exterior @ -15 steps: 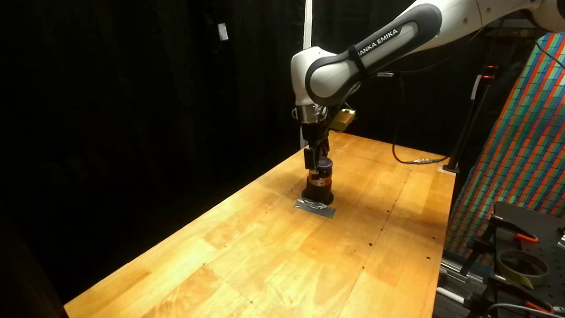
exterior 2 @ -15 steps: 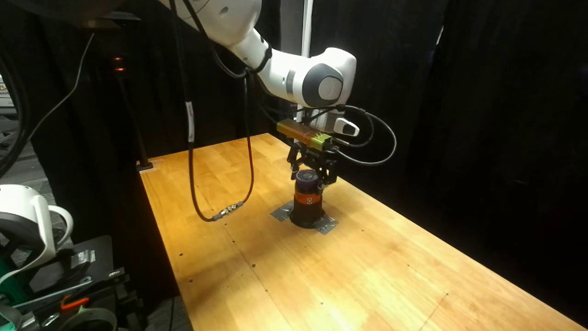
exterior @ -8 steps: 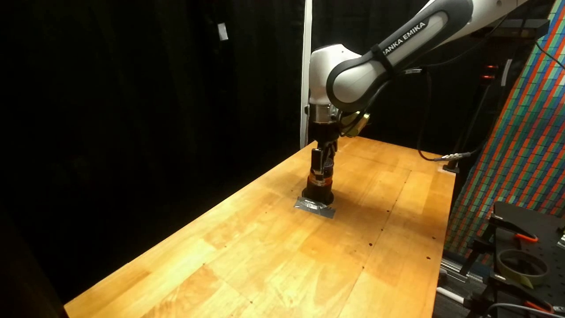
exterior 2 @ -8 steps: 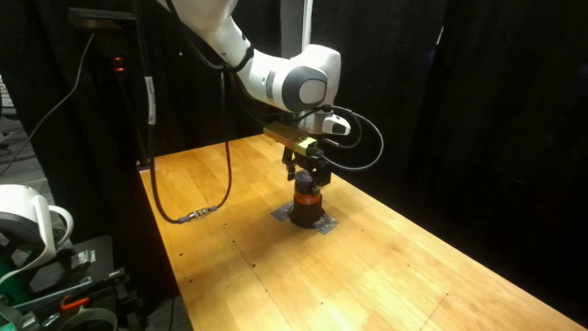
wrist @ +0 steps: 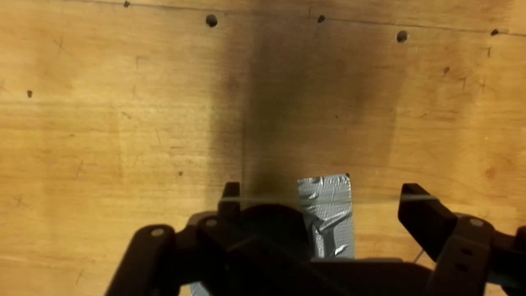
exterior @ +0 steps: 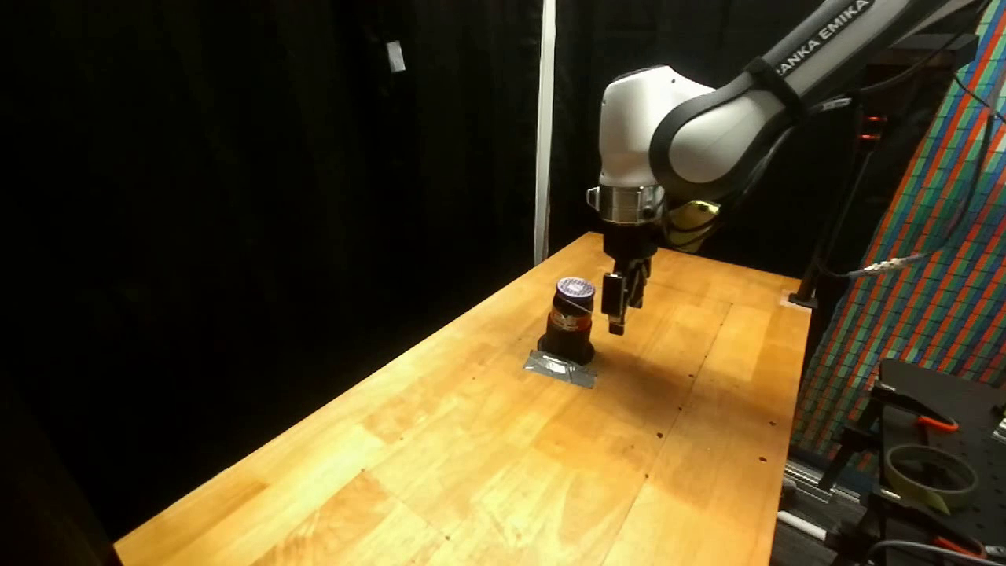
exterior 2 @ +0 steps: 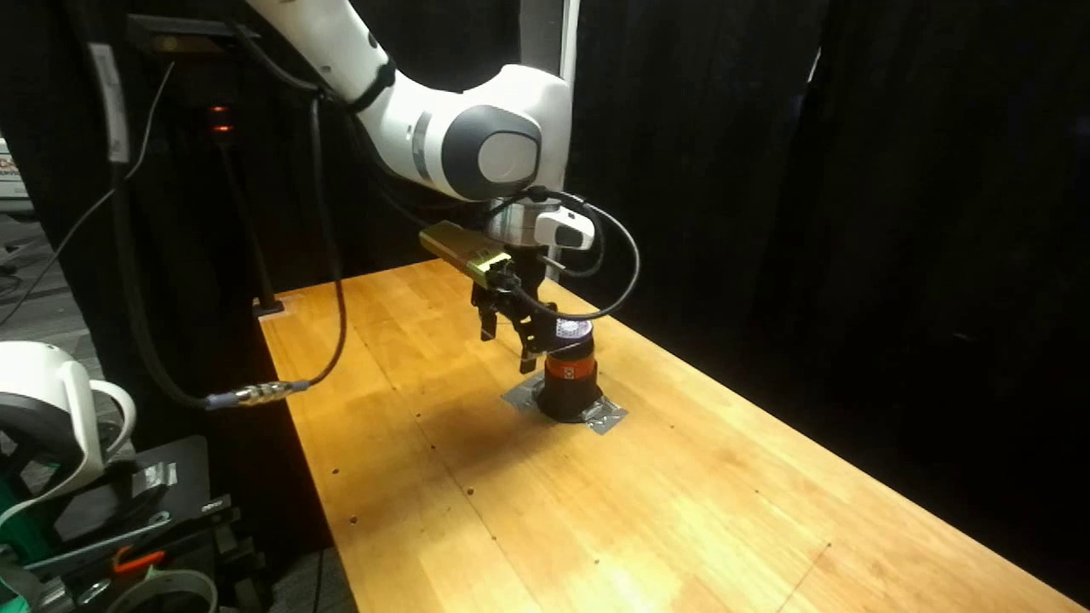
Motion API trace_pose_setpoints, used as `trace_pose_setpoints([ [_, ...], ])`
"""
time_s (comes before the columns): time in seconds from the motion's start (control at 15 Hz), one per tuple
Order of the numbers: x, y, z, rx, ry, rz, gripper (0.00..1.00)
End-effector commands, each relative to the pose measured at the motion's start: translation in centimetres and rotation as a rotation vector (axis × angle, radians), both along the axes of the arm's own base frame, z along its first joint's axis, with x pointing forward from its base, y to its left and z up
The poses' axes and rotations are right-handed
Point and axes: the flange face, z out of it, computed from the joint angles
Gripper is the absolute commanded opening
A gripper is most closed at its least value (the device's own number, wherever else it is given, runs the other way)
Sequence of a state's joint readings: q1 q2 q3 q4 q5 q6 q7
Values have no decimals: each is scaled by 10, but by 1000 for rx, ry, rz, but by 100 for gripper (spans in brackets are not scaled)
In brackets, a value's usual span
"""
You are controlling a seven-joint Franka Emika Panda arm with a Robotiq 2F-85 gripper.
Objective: Put the elastic around the bottle
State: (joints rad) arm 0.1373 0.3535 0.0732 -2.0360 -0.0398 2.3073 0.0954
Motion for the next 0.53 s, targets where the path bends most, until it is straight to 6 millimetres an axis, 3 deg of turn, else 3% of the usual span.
trace_pose_setpoints([
  [0.0,-58,1,5,-12,4,-22,100],
  [0.2,-69,-2,-3,-20,-64,3,100],
  [0.27,-71,-2,-4,-22,-103,25,76],
  [0.33,-72,-1,-8,-30,-150,62,74],
  [0.47,-76,-1,-17,-47,-233,111,58],
])
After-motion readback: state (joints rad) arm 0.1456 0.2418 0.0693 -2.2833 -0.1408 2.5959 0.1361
